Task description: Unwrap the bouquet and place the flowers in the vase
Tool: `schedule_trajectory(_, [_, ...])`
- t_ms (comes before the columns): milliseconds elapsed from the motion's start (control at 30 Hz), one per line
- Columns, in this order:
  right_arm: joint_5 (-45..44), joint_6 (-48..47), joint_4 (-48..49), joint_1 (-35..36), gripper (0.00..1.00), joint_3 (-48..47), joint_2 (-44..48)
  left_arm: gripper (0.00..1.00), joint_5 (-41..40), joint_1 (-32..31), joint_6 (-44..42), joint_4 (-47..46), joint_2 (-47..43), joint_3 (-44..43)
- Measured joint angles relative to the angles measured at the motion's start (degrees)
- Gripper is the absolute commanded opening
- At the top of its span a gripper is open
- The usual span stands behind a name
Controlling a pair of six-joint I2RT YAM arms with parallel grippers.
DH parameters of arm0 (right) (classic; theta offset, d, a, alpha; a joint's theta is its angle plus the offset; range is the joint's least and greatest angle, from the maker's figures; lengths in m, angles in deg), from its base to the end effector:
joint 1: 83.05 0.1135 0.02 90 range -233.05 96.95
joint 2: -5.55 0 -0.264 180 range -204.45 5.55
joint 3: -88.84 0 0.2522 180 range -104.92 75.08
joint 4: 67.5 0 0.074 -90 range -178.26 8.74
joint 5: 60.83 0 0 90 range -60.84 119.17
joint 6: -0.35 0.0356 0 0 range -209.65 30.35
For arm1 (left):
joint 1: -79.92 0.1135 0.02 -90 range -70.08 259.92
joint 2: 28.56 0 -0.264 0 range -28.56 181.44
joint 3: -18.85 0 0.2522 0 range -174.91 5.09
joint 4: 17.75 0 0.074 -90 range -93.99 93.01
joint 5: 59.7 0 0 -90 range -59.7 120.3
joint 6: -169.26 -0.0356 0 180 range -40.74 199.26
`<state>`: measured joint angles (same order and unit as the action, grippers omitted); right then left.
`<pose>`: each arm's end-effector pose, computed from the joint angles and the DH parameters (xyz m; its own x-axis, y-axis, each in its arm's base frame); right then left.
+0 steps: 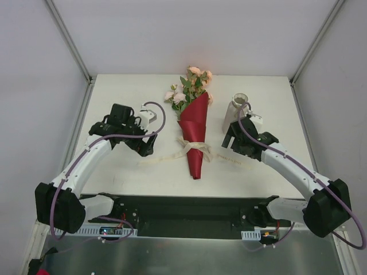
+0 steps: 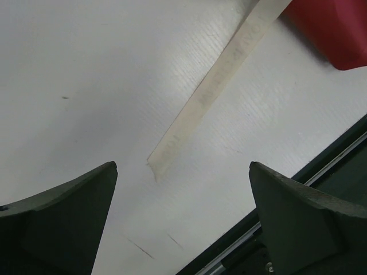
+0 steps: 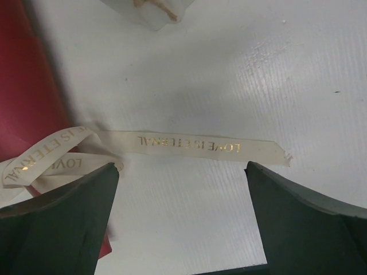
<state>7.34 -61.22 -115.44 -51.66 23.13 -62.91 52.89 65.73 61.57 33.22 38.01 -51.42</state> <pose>0.2142 0.1152 0.2641 -0.7153 0.0813 -0.6941 0.0661 0.9966 0.0486 0.2286 -0.0719 0.2935 -0.5329 0.4241 -0.7322 0.6728 0.7372 -0.0626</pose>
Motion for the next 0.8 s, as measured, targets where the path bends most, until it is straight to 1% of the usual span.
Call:
schedule_trajectory(167, [0.1,3.0,2.3,0.3,0.99,4.0,-2.4,0.99,-2.9,-6.6,-3.1,-1.7,5.5,0.2])
schedule_trajectory(233, [0.1,4.2,3.6,0.5,0.96,6.1,-2.5,0.99,-3.7,-8.9,-4.2,-2.9,8.1,0.2])
schedule_trajectory(367, [0.2,6.2,5.9,0.9,0.94,9.2,-2.0,0.99,-3.8,-12.2,-5.6,-5.6,12.7,0.2])
schedule_trajectory(633, [-0.7,7.8,8.3,1.1,0.91,12.5,6.4,0.99,-3.8,-19.4,-6.4,-10.6,24.8,-4.3])
schedule_trajectory(800, [-1.4,8.6,8.3,1.1,0.91,14.6,10.5,0.99,-4.3,-22.4,-6.7,-14.9,29.4,-5.2])
